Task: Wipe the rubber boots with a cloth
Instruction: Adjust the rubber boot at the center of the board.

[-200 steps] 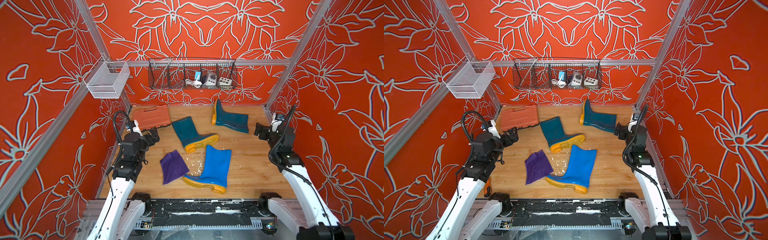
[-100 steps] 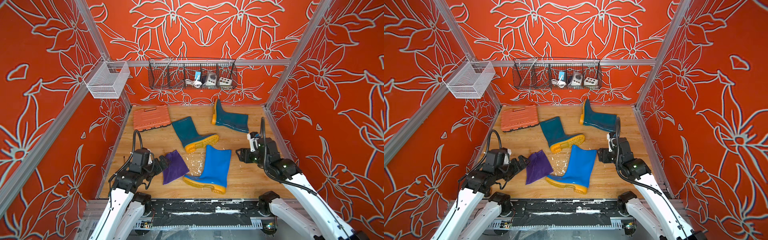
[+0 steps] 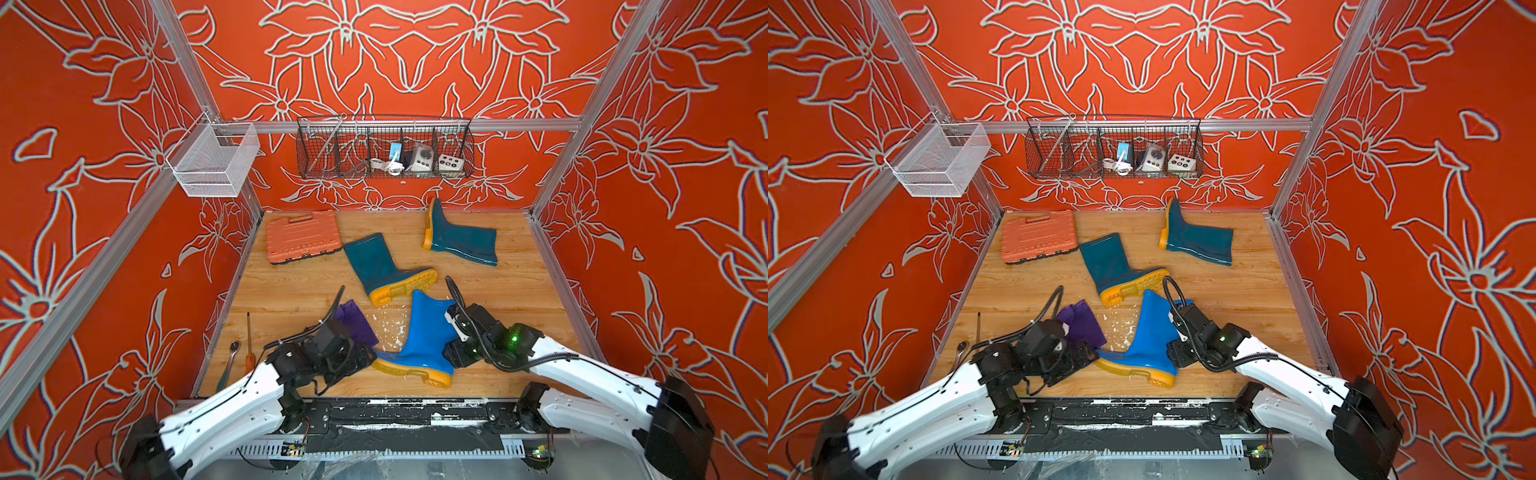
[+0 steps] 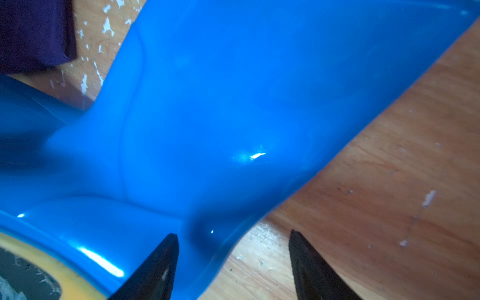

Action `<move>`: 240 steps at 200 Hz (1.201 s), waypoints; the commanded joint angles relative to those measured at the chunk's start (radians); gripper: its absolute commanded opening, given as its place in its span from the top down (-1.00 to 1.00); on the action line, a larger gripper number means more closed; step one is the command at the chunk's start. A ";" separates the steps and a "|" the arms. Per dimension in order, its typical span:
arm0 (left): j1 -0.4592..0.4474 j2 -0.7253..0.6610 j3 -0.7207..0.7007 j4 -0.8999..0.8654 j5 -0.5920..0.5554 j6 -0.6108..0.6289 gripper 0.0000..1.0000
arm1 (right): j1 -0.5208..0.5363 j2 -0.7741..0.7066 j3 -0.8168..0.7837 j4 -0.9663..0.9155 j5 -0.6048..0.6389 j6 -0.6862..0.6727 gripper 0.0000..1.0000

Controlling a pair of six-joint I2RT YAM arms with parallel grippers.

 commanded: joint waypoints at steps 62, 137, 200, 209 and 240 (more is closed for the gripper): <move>-0.067 0.319 0.169 0.166 -0.072 0.018 -0.13 | 0.081 0.125 -0.076 0.110 -0.046 0.115 -0.23; 0.069 0.507 0.433 0.088 0.000 0.338 1.00 | 0.089 -0.115 -0.040 -0.095 0.097 0.187 -0.26; 0.193 0.841 0.869 -0.279 0.138 0.730 1.00 | 0.055 -0.255 0.105 -0.289 0.207 0.148 -0.24; 0.197 0.877 0.908 -0.329 0.169 0.764 1.00 | 0.053 -0.250 0.123 -0.298 0.199 0.145 -0.24; 0.198 0.947 0.980 -0.449 0.204 0.829 1.00 | 0.051 -0.230 0.171 -0.312 0.194 0.136 -0.21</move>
